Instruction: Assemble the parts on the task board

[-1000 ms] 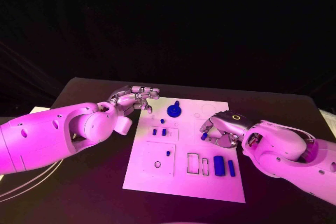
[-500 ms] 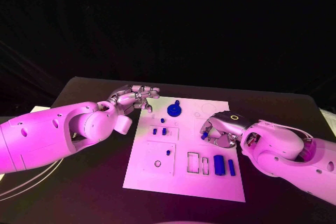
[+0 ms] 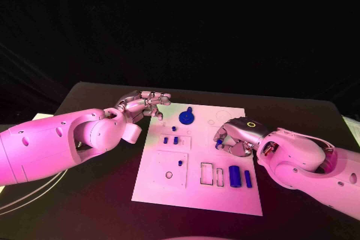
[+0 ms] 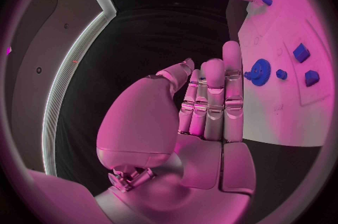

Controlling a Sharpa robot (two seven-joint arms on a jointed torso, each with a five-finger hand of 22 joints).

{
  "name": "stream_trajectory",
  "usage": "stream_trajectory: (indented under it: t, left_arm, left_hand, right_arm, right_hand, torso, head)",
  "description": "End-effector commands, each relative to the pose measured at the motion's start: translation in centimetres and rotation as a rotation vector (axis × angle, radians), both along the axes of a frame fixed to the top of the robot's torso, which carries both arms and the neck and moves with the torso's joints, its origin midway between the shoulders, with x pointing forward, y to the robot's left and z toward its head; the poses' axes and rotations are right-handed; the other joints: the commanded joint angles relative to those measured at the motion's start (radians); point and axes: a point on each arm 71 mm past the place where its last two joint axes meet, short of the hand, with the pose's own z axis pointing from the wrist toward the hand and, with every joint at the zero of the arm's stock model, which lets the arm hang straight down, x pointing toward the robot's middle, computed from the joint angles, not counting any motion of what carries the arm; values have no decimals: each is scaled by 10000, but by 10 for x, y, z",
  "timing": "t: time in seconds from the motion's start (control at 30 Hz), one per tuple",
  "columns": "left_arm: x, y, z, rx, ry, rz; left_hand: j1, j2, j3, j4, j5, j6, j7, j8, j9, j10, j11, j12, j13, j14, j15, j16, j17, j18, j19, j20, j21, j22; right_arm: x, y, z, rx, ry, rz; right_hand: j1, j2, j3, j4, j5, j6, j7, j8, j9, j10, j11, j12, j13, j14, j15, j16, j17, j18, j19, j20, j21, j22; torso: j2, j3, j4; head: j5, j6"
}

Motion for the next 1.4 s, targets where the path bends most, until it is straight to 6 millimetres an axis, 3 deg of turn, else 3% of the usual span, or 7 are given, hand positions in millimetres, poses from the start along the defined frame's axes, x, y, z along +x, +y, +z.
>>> stream_trajectory:
  t: [0.03, 0.43, 0.83, 1.0, 1.17, 1.33, 1.4]
  left_arm:
    - [-1, -2, 1, -63, -64, -208]
    - [0, -1, 0, -47, -64, -172]
    - [0, -4, 0, -77, -70, -236]
    - [0, -5, 0, -81, -68, -250]
    - [0, -6, 0, -87, -68, -265]
    - [-1, -7, 0, -101, -73, -293]
    - [-1, -7, 0, -101, -73, -293]
  left_hand:
    - [-31, 46, -31, 3, -27, -47, -8, 58, -5, -60, 26, 69, 8, -41, -1, 6, -9, 176, -24, 60, -65, -8]
    - [-31, 46, -31, 3, -27, -47, -8, 58, -5, -60, 26, 69, 8, -41, -1, 6, -9, 176, -24, 60, -65, -8]
    - [-31, 46, -31, 3, -27, -47, -8, 58, -5, -60, 26, 69, 8, -41, -1, 6, -9, 176, -24, 60, -65, -8]
    - [-31, 46, -31, 3, -27, -47, -8, 58, -5, -60, 26, 69, 8, -41, -1, 6, -9, 176, -24, 60, -65, -8]
    - [-31, 46, -31, 3, -27, -47, -8, 58, -5, -60, 26, 69, 8, -41, -1, 6, -9, 176, -24, 60, -65, -8]
    - [-31, 46, -31, 3, -27, -47, -8, 58, -5, -60, 26, 69, 8, -41, -1, 6, -9, 176, -24, 60, -65, -8]
    - [-31, 46, -31, 3, -27, -47, -8, 58, -5, -60, 26, 69, 8, -41, -1, 6, -9, 176, -24, 60, -65, -8]
  right_arm:
    - [-1, 0, 6, 593, -313, -160]
    - [-17, 5, 20, 1389, 118, 59]
    - [-42, 67, 28, 2091, 124, 1831]
    - [-49, 90, 23, 2184, 208, 2432]
    - [-53, 105, 14, 2145, 428, 2782]
    - [-57, 113, -3, 2001, 808, 2919]
    - [-58, 116, -9, 1916, 974, 2950]
  right_hand:
    - [188, 236, 103, -41, 0, 73, 14, 42, 75, 108, -17, -11, 23, 278, -73, 77, 17, 16, 57, -20, 61, 13]
    - [250, 169, 160, -160, 1, 72, 55, 21, 112, 135, -6, -83, 12, 274, -72, 103, 30, 12, 64, -32, 77, 34]
    - [263, 129, 183, -212, 15, 47, 90, -7, 124, 117, 17, -138, 3, 266, -59, 92, 6, 15, 50, -29, 70, 15]
    - [265, 126, 188, -219, 17, 43, 95, -12, 125, 114, 20, -145, 2, 265, -57, 95, 7, 15, 51, -28, 72, 18]
    - [270, 123, 197, -232, 21, 36, 103, -20, 127, 112, 24, -156, 1, 265, -53, 101, 13, 14, 51, -26, 73, 20]
    - [273, 118, 201, -241, 24, 30, 109, -25, 129, 110, 28, -164, 0, 264, -51, 103, 15, 16, 45, -25, 69, 11]
    - [273, 114, 202, -245, 24, 27, 113, -28, 129, 108, 31, -168, 0, 262, -49, 95, 2, 17, 41, -25, 66, 6]
  torso:
    - [-7, -1, 1]
    - [-20, -10, -5]
    - [-8, -26, 40]
    - [7, -34, 28]
    - [2, -33, -14]
    - [-10, -34, 4]
    - [5, -10, -1]
  head:
    - [15, 14]
    - [44, 41]
    - [160, 9]
    - [300, -47]
    - [316, -101]
    - [351, -127]
    - [394, -154]
